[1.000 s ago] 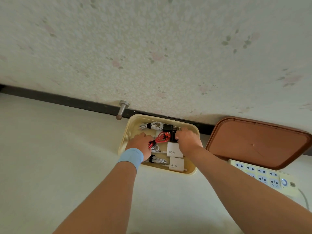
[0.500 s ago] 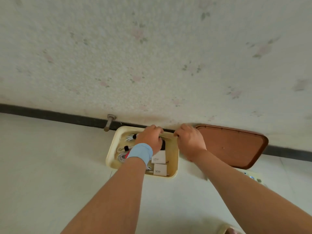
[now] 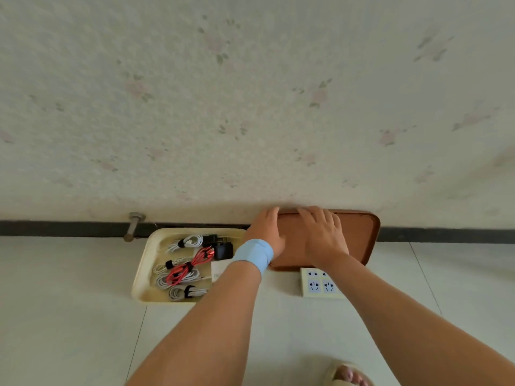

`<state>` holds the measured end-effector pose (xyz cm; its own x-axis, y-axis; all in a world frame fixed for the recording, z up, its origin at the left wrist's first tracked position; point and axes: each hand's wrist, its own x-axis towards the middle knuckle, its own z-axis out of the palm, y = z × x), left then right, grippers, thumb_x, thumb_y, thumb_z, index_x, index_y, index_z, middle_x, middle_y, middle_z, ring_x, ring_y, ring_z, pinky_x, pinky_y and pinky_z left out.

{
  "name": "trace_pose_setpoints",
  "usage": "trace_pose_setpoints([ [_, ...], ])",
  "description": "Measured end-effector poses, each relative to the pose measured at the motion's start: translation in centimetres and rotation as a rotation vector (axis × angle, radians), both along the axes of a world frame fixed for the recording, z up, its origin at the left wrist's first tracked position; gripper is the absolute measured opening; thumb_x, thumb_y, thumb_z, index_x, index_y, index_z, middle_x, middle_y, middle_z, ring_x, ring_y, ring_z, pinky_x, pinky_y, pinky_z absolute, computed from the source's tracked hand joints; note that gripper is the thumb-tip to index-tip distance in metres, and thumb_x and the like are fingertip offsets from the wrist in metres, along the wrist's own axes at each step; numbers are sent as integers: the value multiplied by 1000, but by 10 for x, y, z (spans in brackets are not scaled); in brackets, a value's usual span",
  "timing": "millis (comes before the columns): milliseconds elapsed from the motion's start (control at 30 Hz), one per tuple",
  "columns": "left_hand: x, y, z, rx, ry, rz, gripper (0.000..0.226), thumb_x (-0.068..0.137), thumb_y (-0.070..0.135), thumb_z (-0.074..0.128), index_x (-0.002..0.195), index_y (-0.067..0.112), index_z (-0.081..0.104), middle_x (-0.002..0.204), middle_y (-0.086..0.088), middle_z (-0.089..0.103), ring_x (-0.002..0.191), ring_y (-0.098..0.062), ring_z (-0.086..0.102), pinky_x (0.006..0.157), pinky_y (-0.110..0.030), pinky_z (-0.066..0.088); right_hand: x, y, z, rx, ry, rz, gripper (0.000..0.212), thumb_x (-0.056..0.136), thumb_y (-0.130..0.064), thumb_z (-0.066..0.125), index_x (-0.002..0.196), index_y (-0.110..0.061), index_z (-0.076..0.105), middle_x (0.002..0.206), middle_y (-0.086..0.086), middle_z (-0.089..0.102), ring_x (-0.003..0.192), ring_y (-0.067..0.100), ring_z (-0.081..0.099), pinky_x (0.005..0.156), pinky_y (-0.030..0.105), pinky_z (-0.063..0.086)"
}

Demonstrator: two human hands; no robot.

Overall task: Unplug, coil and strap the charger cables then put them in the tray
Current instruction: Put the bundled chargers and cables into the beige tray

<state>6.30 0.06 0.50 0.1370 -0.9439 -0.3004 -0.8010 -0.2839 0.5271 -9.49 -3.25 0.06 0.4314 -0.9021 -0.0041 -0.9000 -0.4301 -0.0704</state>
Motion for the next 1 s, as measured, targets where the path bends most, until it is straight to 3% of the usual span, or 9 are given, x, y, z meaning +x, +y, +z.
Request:
trace_pose_setpoints([
  [100, 5, -6, 0, 0, -143, -55, 60, 93, 28, 58, 148, 29, 35, 147, -7, 33, 135, -28, 36, 104, -39, 41, 8, -7, 2, 25, -32, -2, 70, 78, -5, 52, 146, -21, 45, 134, 7, 45, 124, 30, 40, 113, 41, 26],
  [267, 5, -10, 3, -10, -33, -29, 36, 95, 16, 57, 130, 23, 60, 128, -5, 62, 114, -27, 60, 94, -34, 48, 0, -13, 3, -11, -37, 16, 53, 73, 0, 55, 120, -24, 64, 124, 6, 50, 116, 29, 45, 107, 39, 28],
  [400, 5, -9, 22, -83, -33, -61, 34, 95, 6, 46, 117, 23, 65, 112, -4, 68, 98, -27, 63, 82, -33, 51, -4, -9, 13, 19, -59, 11, 30, 83, -17, 59, 111, -29, 57, 112, -5, 57, 105, 21, 58, 103, 38, 30],
  [467, 11, -6, 36, -145, -59, -54, 39, 92, 2, 41, 114, 26, 64, 109, -1, 68, 93, -25, 62, 79, -32, 50, -8, -7, 18, -9, -86, 8, 29, 86, -31, 61, 114, -28, 57, 108, -8, 61, 94, 18, 63, 94, 37, 36],
  [567, 34, 7, 56, -254, -117, -22, 29, 92, 11, 45, 109, 28, 62, 104, 7, 66, 90, -18, 61, 77, -29, 48, -6, -4, 32, -3, -36, 43, 29, 86, -49, 58, 108, -30, 60, 97, -10, 63, 78, 17, 62, 77, 33, 44],
  [700, 82, 42, 75, -289, -222, 58, 14, 83, 23, 55, 93, 30, 62, 88, 12, 63, 80, -14, 59, 69, -25, 44, 16, 10, 48, 109, 57, 209, 25, 90, -28, 53, 114, -31, 61, 102, -6, 62, 86, 19, 62, 73, 30, 46],
  [867, 134, 96, 76, -192, -285, 165, 14, 78, 20, 61, 82, 28, 50, 81, 11, 53, 73, -16, 55, 59, -28, 39, 70, 45, 48, -4, -116, 412, 30, 89, -12, 52, 110, -25, 69, 92, 0, 67, 78, 25, 64, 60, 29, 39],
  [933, 149, 117, 72, -122, -315, 162, 21, 78, 15, 57, 91, 30, 51, 91, 10, 56, 81, -19, 57, 65, -30, 44, 90, 61, 39, -34, -127, 494, 28, 86, -10, 59, 109, -23, 71, 93, 3, 69, 78, 28, 65, 56, 32, 45],
  [1000, 161, 136, 64, -21, -334, 125, 38, 82, 15, 56, 115, 34, 54, 114, 6, 57, 101, -22, 58, 83, -32, 50, 110, 76, 25, 24, -51, 514, 39, 92, -12, 59, 128, -25, 60, 118, 4, 63, 103, 29, 60, 73, 41, 54],
])
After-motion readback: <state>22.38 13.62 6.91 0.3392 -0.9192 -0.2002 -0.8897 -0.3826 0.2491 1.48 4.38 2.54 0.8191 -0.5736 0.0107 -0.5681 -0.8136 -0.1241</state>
